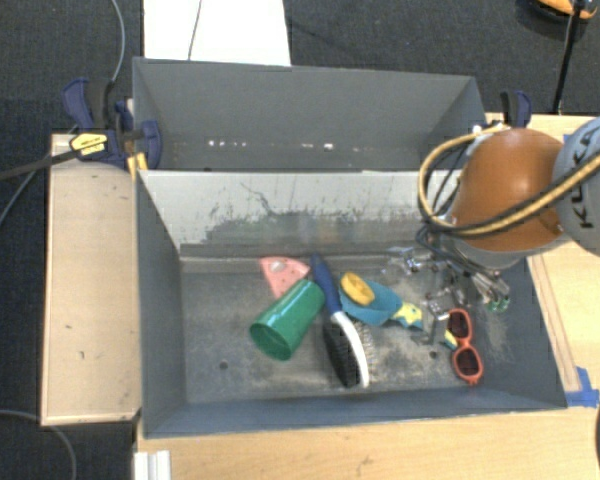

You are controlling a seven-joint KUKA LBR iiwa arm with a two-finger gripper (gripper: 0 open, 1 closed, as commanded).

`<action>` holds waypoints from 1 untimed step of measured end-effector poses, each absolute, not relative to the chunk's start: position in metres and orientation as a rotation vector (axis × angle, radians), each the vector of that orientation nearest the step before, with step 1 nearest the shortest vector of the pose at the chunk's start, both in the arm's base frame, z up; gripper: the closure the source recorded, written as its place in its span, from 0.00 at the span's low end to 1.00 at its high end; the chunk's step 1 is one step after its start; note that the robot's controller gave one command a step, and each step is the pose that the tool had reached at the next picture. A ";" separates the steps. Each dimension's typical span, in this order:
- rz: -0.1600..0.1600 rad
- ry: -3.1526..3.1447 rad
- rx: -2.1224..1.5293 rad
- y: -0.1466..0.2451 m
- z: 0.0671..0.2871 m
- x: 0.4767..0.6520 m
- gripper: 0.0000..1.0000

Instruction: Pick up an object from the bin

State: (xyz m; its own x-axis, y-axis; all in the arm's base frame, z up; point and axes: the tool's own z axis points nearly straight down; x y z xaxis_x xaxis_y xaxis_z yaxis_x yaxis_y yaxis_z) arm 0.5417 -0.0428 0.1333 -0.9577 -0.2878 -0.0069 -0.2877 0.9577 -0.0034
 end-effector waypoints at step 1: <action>-0.002 3.043 -0.742 -0.034 0.125 0.560 0.00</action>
Offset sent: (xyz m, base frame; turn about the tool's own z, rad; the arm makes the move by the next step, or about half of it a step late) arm 0.0290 0.0228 -0.0404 -0.0503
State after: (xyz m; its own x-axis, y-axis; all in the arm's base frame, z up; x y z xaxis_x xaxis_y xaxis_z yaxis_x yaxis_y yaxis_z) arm 0.5603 -0.0344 0.1250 -0.8879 -0.4600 -0.0090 -0.4600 0.8879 -0.0034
